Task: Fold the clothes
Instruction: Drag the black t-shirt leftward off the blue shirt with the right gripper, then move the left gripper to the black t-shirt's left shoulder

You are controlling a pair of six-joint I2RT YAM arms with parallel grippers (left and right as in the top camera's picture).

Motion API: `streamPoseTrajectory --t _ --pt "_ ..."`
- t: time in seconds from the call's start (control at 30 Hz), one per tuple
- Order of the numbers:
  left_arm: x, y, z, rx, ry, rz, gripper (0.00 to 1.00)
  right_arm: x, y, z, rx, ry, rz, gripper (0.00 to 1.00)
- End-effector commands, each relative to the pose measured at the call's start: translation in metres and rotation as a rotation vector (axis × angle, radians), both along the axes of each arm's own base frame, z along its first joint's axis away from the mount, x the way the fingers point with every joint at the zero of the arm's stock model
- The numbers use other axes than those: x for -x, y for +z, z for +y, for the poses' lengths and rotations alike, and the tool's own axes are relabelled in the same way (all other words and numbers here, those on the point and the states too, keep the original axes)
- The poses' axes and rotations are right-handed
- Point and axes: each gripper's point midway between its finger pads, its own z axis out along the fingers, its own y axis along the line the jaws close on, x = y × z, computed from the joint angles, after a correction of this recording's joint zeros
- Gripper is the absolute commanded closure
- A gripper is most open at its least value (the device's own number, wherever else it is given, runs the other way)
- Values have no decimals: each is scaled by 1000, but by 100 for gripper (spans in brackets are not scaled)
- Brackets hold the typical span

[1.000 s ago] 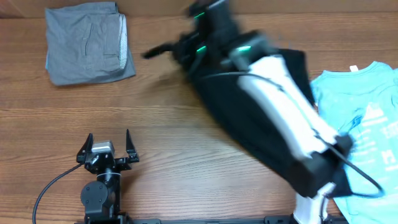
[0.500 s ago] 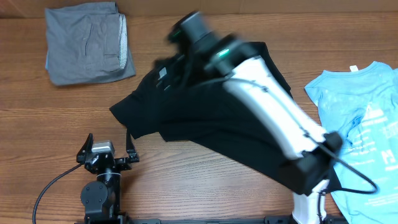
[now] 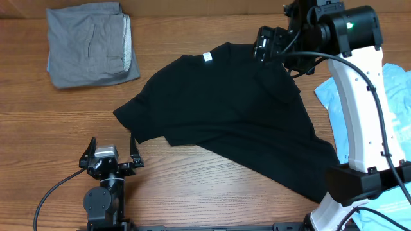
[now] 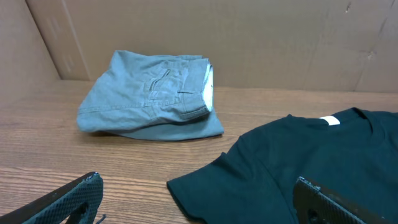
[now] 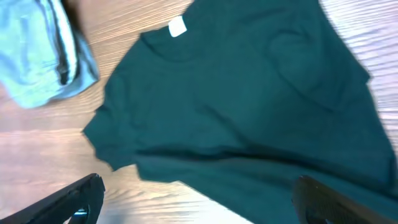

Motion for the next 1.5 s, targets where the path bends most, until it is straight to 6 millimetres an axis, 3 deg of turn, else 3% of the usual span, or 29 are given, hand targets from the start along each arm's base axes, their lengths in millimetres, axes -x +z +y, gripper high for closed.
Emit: streamPoseTrajectory --t 0.0,0.23,0.43,0.57,0.7,0.8,0.87,1.0,1.23,1.3,1.47 --pt "0 1 0 -20 -2 -6 0 -4 -13 -14 69 -43 18 0" --pt "0 1 0 -20 -1 -6 0 -8 -27 -15 88 -45 55 0" --pt "2 3 11 -73 60 -8 0 -11 -38 -33 164 -85 76 0" --pt "0 1 -4 -32 -25 -4 0 -12 -38 -34 163 -89 75 0" --pt "-1 7 -34 258 -182 -36 0 -13 -38 -36 174 -86 71 0" --pt "1 12 -50 450 -265 -38 0 -17 -37 -49 208 -119 57 0" --pt "4 14 -64 469 -345 -26 0 -22 -36 -63 205 -157 50 0" --pt "19 53 -95 484 -565 -106 0 -27 -36 -112 161 -322 77 0" --pt "29 133 -104 416 -638 -174 0 -13 -39 -179 99 -487 143 0" --pt "21 150 -113 385 -692 -112 0 -9 -40 -194 96 -525 156 0" --pt "-14 181 -139 383 -864 148 0 -2 -41 -210 80 -566 173 0"
